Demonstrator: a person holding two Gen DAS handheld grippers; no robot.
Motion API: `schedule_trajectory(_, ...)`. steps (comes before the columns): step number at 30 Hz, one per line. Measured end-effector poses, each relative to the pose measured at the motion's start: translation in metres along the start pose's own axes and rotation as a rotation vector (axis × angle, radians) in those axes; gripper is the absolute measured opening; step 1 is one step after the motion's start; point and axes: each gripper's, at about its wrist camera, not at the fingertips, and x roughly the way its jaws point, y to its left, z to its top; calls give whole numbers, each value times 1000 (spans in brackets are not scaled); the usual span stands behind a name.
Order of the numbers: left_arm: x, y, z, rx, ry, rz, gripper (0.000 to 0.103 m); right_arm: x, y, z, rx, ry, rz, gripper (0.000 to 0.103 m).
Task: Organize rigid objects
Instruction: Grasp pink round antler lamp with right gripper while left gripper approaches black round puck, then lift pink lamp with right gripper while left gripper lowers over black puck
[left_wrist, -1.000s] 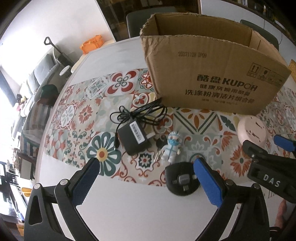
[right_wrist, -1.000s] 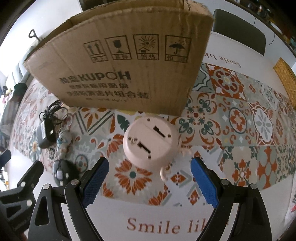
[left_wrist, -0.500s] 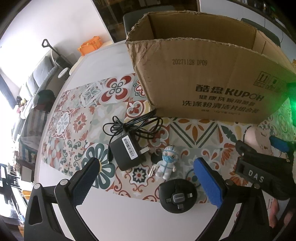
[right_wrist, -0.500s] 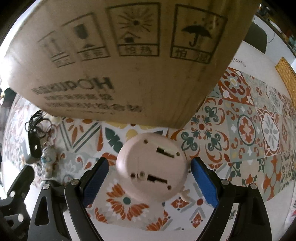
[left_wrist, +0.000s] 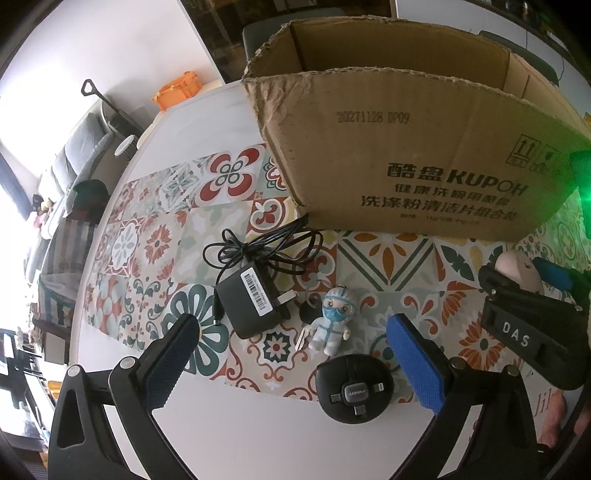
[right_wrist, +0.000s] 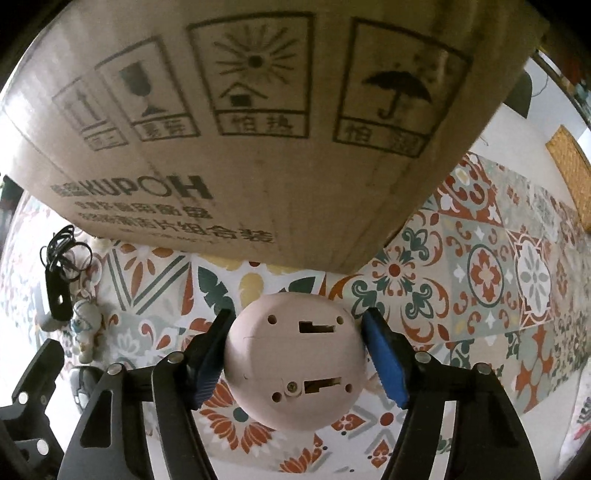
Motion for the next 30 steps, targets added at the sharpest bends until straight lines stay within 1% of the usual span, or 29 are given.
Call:
schedule_trajectory(4,-3,4,-3,-9,1,-4,103,-4,-4,-8,25,13,28,69)
schedule_trajectory(5,-3,4,-4,-9,0,-4,103,-7,-3,-14,21,13,32,69)
schedule_trajectory(10,-8,7,-9,-6,-5,-6,103,-20,-8,-21,21,-1,50,67)
schedule_trajectory(13,-10,9,-14,-6,1,-12,103,-28,-7,-27,13,-7,49,67)
schedule_trajectory(15,-13,10,-17,-5,-1,-13,103,-30,-6,-32,7,8,43,66)
schedule_trajectory(17,-15,11,-20,-7,-4,-14,103,-33,-6,-36,7,5,48,66)
schedule_trajectory(19,-16,13,-24,-12,-1,-17,103,-45,2,-49,9,-1,51,66)
schedule_trajectory(24,-18,17,-29,-23,2,-26,103,-59,11,-68,1,-12,51,66)
schedule_trajectory(30,-22,20,-37,-26,4,-42,103,-73,6,-79,18,-27,66,65)
